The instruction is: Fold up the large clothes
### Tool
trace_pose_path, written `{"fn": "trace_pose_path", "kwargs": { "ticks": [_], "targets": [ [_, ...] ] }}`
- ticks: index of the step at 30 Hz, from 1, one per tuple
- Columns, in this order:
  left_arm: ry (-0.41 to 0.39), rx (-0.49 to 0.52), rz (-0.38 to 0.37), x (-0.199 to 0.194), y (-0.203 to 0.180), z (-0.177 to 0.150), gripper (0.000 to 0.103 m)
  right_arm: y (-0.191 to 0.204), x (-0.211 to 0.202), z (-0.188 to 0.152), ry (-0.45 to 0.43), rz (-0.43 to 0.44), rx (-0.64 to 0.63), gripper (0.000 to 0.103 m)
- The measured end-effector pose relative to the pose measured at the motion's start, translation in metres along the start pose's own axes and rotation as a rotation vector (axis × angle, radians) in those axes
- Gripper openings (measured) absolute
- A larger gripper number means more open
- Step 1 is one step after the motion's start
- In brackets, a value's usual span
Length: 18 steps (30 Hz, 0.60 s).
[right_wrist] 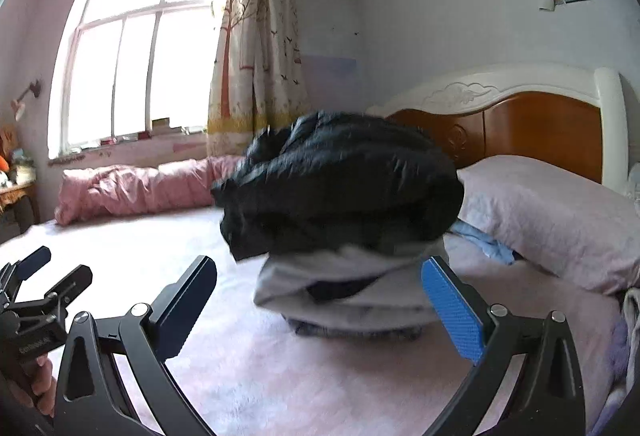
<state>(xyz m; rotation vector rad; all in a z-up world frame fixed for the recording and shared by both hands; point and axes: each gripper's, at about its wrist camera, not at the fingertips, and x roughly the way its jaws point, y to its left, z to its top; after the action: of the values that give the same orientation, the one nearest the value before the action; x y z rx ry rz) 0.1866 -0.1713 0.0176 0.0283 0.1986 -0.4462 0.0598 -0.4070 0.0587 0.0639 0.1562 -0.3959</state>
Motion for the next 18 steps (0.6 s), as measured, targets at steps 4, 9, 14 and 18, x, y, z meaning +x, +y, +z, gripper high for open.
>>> {"fn": "trace_pose_path", "kwargs": {
  "ticks": [4,9,14,18],
  "targets": [
    [-0.028,-0.013,-0.013,-0.005,0.002,-0.002,0.103,0.013,0.006,-0.027,0.027,-0.029,-0.049,0.103],
    [-0.031,0.018,-0.025,-0.007,-0.005,-0.005,0.103,0.014,0.0,-0.031,-0.002,-0.061,-0.055,0.103],
    [-0.041,0.029,-0.032,-0.01,-0.008,-0.004,0.103,0.012,0.0,-0.029,0.002,-0.077,-0.045,0.103],
    [-0.038,0.041,-0.032,-0.01,-0.01,-0.003,0.103,0.011,-0.002,-0.029,-0.009,-0.085,-0.044,0.103]
  ]
}}
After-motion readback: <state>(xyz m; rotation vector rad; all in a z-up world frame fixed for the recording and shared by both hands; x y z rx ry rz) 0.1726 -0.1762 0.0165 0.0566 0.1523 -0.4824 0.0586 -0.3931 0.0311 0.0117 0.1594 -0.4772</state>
